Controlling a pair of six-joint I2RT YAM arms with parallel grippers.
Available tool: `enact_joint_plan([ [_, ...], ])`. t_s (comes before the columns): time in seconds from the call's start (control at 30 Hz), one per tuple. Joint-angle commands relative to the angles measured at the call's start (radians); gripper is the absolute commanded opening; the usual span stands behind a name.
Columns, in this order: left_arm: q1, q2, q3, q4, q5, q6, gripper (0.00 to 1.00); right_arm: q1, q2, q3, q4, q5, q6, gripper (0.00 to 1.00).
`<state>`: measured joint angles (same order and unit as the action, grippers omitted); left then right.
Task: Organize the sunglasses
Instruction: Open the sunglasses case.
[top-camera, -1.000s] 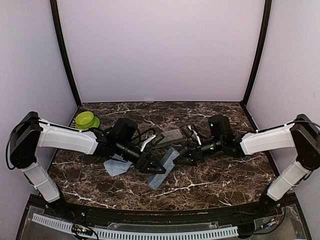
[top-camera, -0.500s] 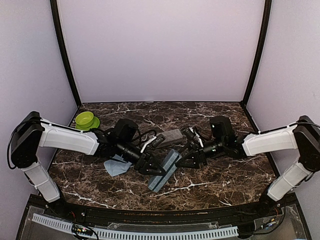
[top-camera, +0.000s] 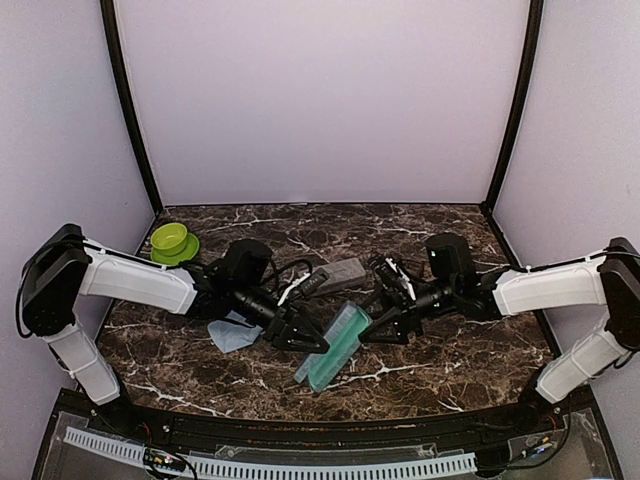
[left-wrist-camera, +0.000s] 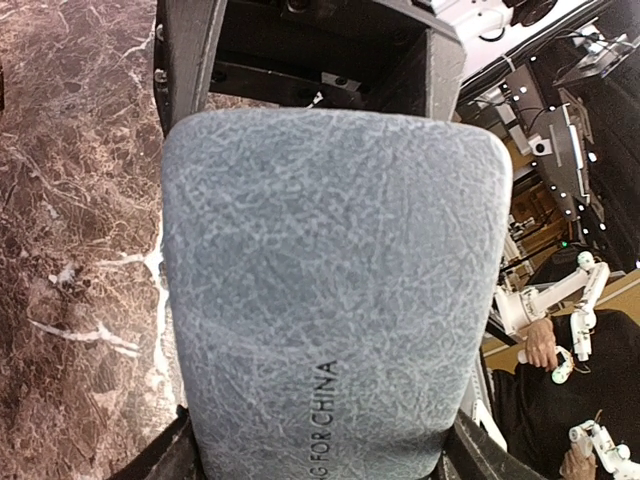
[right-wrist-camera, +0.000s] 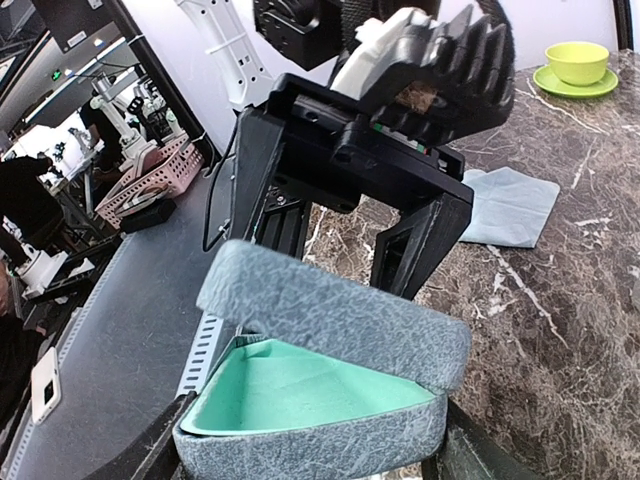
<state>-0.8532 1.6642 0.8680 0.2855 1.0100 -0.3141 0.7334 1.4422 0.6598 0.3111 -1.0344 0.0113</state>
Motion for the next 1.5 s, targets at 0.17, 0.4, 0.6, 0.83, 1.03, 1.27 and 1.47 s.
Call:
enact_joint_plan([
  [0.17, 0.074, -0.005, -0.066, 0.119, 0.078, -0.133, 0.52, 0.023, -0.042, -0.009, 0.005, -0.105, -0.074, 0.0],
  [0.4, 0.1, 0.015, -0.093, 0.186, 0.08, -0.2, 0.57, 0.029, -0.06, -0.017, 0.011, -0.125, -0.071, 0.0],
  [0.6, 0.129, 0.024, -0.11, 0.218, 0.07, -0.24, 0.59, 0.032, -0.069, -0.02, 0.01, -0.131, -0.066, 0.0],
  [0.83, 0.152, 0.024, -0.121, 0.215, 0.037, -0.263, 0.62, 0.035, -0.074, -0.019, 0.008, -0.136, -0.066, 0.0],
  [1.03, 0.164, 0.032, -0.127, 0.213, 0.022, -0.284, 0.62, 0.038, -0.077, -0.02, -0.001, -0.139, -0.075, 0.0],
  [1.27, 0.188, 0.043, -0.145, 0.234, 0.014, -0.318, 0.63, 0.04, -0.077, -0.02, -0.004, -0.144, -0.083, 0.0],
  [1.47, 0.208, 0.052, -0.158, 0.233, -0.002, -0.333, 0.63, 0.04, -0.083, -0.023, -0.006, -0.149, -0.085, 0.0],
])
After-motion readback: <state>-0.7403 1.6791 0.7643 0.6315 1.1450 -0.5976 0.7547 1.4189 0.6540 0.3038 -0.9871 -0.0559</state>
